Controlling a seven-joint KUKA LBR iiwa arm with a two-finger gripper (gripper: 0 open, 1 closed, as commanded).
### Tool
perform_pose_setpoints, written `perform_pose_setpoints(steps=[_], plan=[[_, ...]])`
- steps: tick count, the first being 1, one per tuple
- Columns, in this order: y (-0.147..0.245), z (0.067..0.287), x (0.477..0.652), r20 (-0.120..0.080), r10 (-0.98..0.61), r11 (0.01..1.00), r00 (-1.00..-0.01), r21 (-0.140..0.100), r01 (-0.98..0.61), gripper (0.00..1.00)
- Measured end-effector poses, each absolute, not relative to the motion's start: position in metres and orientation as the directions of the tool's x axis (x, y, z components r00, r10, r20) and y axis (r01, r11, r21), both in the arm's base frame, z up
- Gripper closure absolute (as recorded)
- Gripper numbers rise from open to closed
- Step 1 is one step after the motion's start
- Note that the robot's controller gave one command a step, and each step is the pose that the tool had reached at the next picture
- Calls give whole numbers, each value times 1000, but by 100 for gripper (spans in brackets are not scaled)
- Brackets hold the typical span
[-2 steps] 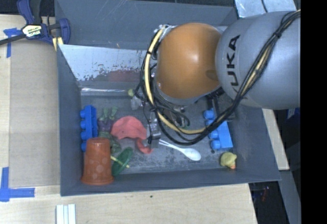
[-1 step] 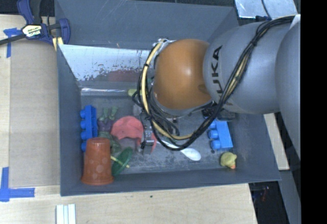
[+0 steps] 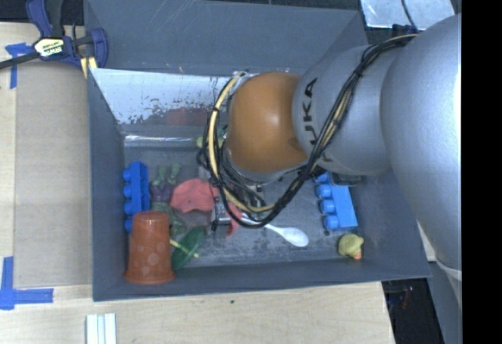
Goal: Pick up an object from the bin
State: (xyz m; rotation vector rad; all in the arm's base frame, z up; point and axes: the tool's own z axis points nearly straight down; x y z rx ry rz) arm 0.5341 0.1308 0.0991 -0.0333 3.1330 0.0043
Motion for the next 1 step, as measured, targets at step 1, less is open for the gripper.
perform_pose_setpoints(steps=[1], plan=[[77,73,552,-10,226,974,-974,6,226,100]])
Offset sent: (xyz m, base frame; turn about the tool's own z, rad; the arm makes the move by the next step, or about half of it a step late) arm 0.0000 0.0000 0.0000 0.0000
